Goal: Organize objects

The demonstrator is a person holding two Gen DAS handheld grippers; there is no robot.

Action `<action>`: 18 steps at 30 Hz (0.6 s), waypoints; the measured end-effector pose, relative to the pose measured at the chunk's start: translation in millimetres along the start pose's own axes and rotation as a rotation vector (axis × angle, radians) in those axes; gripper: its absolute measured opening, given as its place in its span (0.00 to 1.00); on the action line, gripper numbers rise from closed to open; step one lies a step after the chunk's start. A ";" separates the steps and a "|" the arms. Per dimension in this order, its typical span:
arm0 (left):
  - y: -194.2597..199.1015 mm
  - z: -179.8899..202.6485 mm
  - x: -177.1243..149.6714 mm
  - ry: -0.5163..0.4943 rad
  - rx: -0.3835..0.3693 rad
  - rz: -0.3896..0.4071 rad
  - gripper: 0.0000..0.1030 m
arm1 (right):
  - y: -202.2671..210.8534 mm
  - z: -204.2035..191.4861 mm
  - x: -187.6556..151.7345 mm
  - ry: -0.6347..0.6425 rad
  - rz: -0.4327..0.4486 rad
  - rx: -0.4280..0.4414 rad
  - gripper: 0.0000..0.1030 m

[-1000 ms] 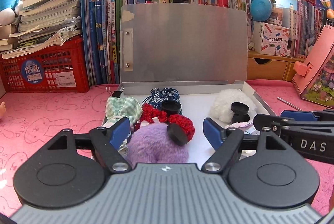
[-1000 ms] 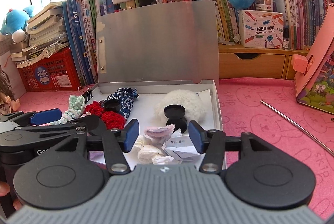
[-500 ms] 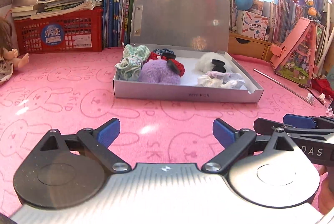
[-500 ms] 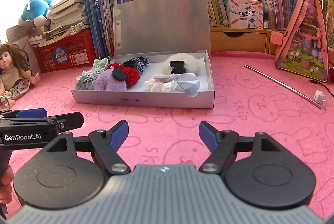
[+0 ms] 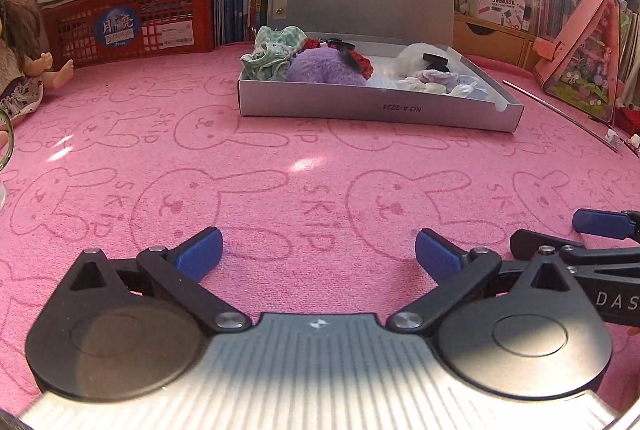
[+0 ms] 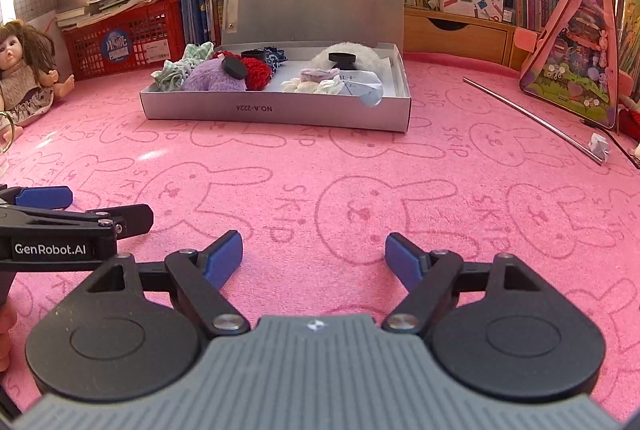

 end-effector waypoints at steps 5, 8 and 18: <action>-1.4 2.3 0.1 -0.019 0.011 -0.008 1.00 | -3.4 -2.3 -0.6 0.016 -0.016 -0.014 0.87; -2.9 3.6 0.2 -0.030 0.023 -0.012 1.00 | -3.7 -2.5 -0.7 0.017 -0.015 -0.020 0.89; -3.4 1.7 -0.2 -0.025 0.035 -0.010 1.00 | -5.7 -2.0 -0.8 0.015 -0.020 -0.022 0.93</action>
Point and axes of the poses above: each gripper's, at about its wrist camera, not at the fingertips, and y roughly against the way its jaws point, z to its right, x to its top, the point moved 6 cm from there along -y, roughly the way its jaws point, and after that the axes turned 1 degree about y, right-handed, at the moved point
